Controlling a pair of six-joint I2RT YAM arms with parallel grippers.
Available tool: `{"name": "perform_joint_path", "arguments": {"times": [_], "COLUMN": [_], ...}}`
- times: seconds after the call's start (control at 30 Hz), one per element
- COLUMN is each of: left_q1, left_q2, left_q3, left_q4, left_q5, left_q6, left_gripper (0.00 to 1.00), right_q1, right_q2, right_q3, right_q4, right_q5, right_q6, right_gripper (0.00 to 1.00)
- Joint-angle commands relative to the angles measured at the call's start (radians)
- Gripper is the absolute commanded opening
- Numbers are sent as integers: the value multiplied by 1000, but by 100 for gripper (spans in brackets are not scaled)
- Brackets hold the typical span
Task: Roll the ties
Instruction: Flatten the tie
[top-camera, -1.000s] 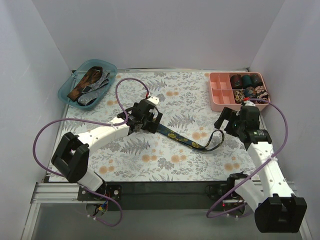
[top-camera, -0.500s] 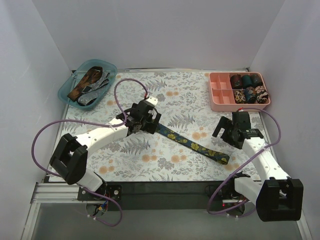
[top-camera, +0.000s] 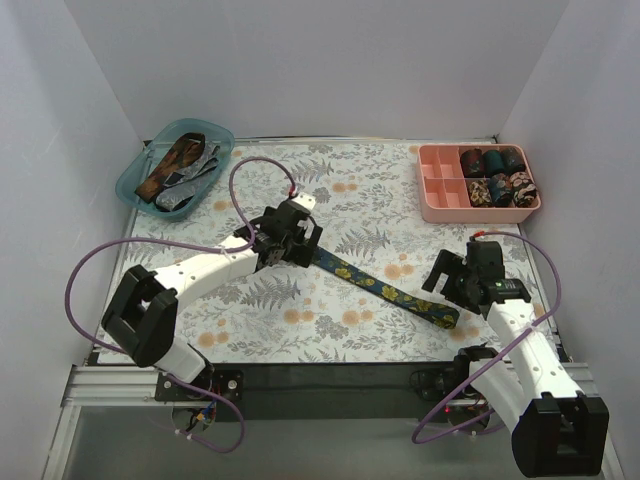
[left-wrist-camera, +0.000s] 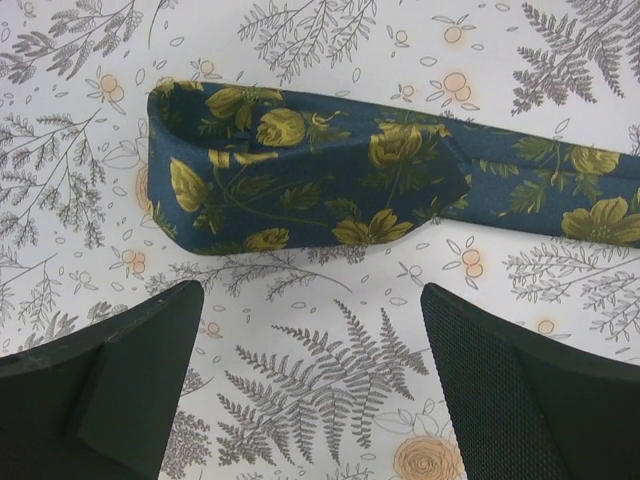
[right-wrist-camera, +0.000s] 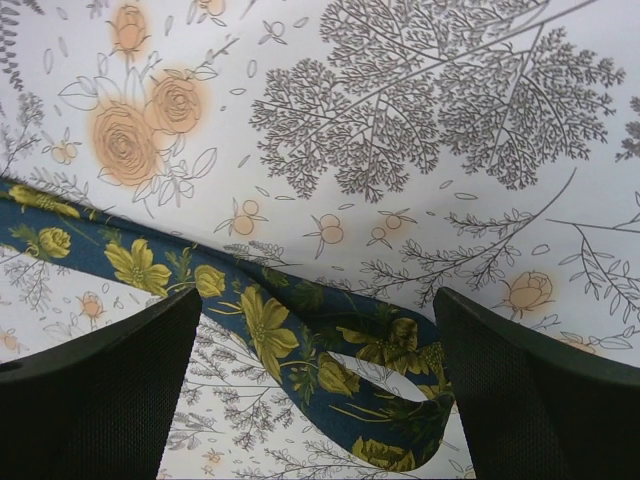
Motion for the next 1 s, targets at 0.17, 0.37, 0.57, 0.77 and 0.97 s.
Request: {"name": "perform_joint_path", "arguments": {"times": [0.17,0.37,0.57,0.77,0.97], "left_q1": [-52,-55,-56,-55,-52], "left_q2": [201,342,391,388,397], "left_q3": [146,217,251,249,263], "left_q4": [70,99,102,103,103], "left_q5": [-165,-268,-293,-283,-294], "left_q6": [32,91,124,123,138], "left_gripper": [84,81,77,76,75], "right_q1": [15,95,286,346,346], "right_q2": [2,31,118,204,234], "right_q3": [64,93,161,107,6], "right_q4": [43,81,153,259,294], "right_q5": [-96,-144,-99,-107,-48], "right_q6": [-135,-171,-155,-77,-57], "right_gripper": [92,87,56,31,19]}}
